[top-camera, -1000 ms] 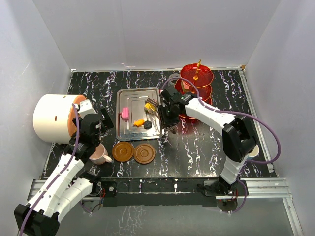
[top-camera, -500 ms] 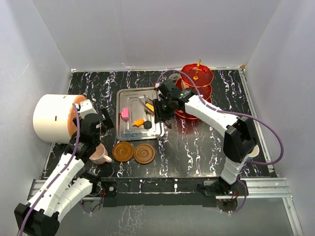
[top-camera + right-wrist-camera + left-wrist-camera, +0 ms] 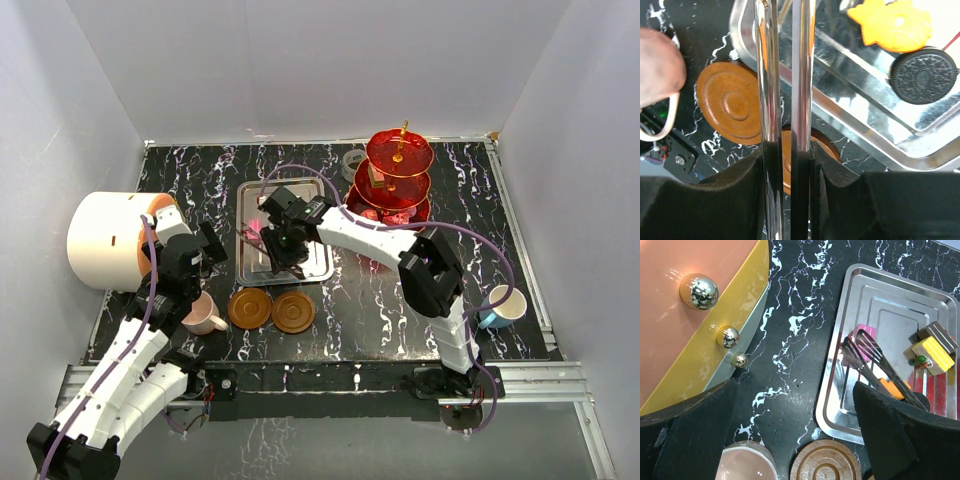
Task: Serve the afternoon tea
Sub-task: Adjust the dessert on the tray.
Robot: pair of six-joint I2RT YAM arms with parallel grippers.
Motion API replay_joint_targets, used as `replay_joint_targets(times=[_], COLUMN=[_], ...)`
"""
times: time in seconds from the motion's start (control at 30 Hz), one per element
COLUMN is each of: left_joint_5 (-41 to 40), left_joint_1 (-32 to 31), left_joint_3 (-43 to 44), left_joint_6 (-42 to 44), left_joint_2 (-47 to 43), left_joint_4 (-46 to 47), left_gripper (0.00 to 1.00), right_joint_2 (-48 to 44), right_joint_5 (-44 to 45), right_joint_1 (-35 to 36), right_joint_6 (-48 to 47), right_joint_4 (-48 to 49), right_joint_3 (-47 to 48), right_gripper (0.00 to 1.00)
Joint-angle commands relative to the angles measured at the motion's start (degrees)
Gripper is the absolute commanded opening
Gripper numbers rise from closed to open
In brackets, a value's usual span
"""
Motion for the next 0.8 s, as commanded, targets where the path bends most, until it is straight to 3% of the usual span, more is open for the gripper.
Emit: replay_joint_targets(times=[0.0, 0.3, 0.77], left_joint_5=[-1.7, -1.5, -1.0], left_joint_1=[-0.1, -0.2, -0.2], left_joint_3=[0.8, 0.7, 0.8], left_joint_6=[0.2, 0.4, 0.4], left_joint_2=[-0.3, 0.1, 0.5], left_joint_4=[-0.1, 0.1, 0.1], left_gripper=[0.99, 0.99, 0.99], right_joint_2=[-0.5, -6.5, -5.0], right_joint_5=[3.3, 1.7, 3.3], right_joint_1=[-1.2, -2.2, -3.0], right_joint_6=[0.6, 3.0, 3.6], right_joint_4=[-0.1, 7.5, 3.8], right_joint_3=[3.6, -5.0, -8.7], right_gripper=[0.29, 0.29, 0.27])
